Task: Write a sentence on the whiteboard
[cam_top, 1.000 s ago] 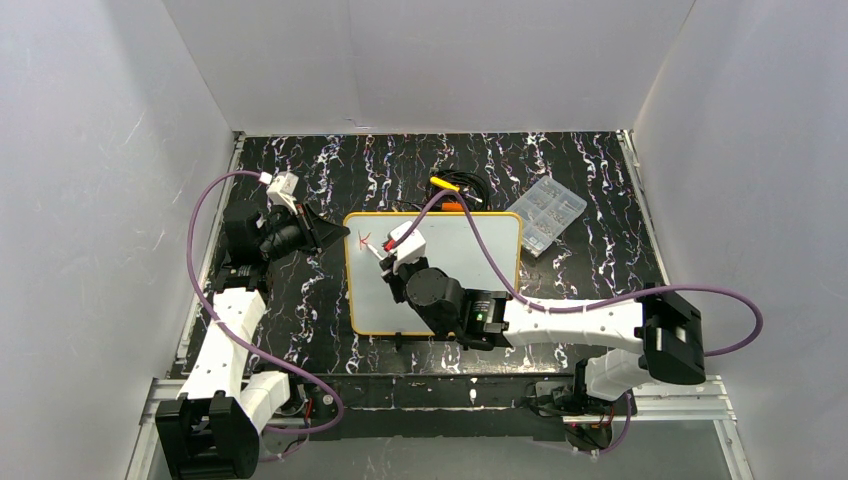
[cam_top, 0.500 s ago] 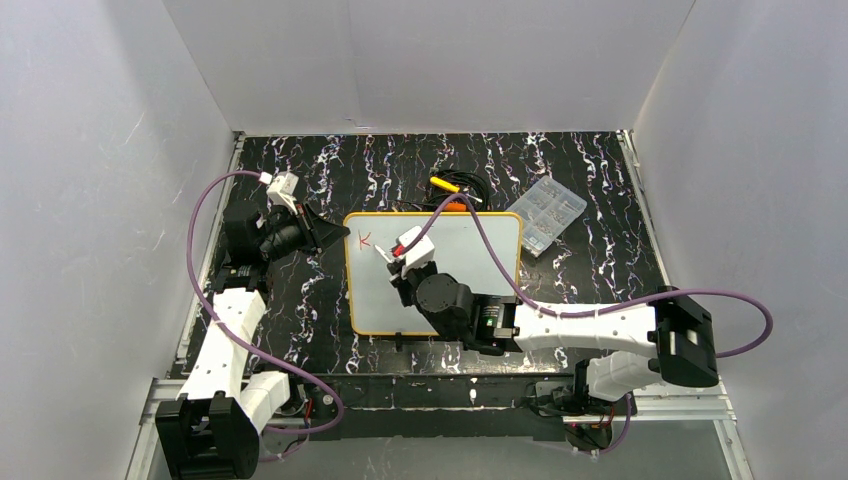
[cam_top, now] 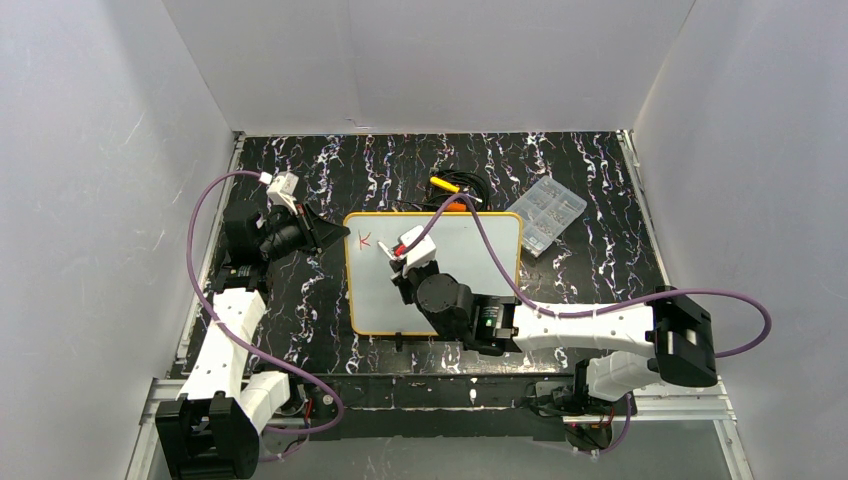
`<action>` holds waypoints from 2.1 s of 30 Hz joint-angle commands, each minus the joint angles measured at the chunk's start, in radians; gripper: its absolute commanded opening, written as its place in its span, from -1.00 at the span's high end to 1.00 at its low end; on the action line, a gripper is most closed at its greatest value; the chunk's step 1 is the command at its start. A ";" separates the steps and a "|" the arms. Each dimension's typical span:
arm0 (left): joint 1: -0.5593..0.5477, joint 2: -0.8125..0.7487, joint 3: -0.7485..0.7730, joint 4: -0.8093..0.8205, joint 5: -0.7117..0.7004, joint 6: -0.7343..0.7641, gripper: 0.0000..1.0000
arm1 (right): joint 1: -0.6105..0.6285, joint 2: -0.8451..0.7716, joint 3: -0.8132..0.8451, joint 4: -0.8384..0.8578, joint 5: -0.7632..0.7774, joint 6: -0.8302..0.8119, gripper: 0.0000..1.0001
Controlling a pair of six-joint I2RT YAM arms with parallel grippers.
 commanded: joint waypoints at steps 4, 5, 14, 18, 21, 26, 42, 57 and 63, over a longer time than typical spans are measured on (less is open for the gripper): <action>-0.013 -0.022 0.009 0.000 0.045 0.000 1.00 | 0.006 -0.032 0.001 -0.031 0.051 0.043 0.97; -0.013 -0.022 0.009 0.001 0.045 0.000 0.99 | 0.006 -0.036 -0.002 -0.036 0.057 0.047 0.97; -0.013 -0.022 0.008 0.002 0.045 -0.001 1.00 | 0.006 -0.044 0.002 0.005 0.114 0.010 0.97; -0.013 -0.021 0.009 0.001 0.045 -0.002 1.00 | 0.006 -0.023 0.020 0.031 0.102 -0.021 0.97; -0.013 -0.020 0.009 0.001 0.047 -0.001 1.00 | 0.006 -0.004 0.030 0.050 0.083 -0.036 0.97; -0.013 -0.019 0.009 0.002 0.047 -0.001 0.99 | 0.006 0.013 0.037 0.044 0.049 -0.038 0.97; -0.013 -0.022 0.009 0.001 0.047 -0.001 0.99 | 0.017 -0.019 0.002 -0.075 0.031 0.040 0.97; -0.013 -0.019 0.009 0.001 0.047 -0.001 0.99 | 0.017 -0.099 -0.028 -0.010 0.057 0.002 0.97; -0.013 -0.017 0.009 0.003 0.048 -0.001 1.00 | 0.016 -0.063 -0.010 -0.018 0.084 -0.013 0.97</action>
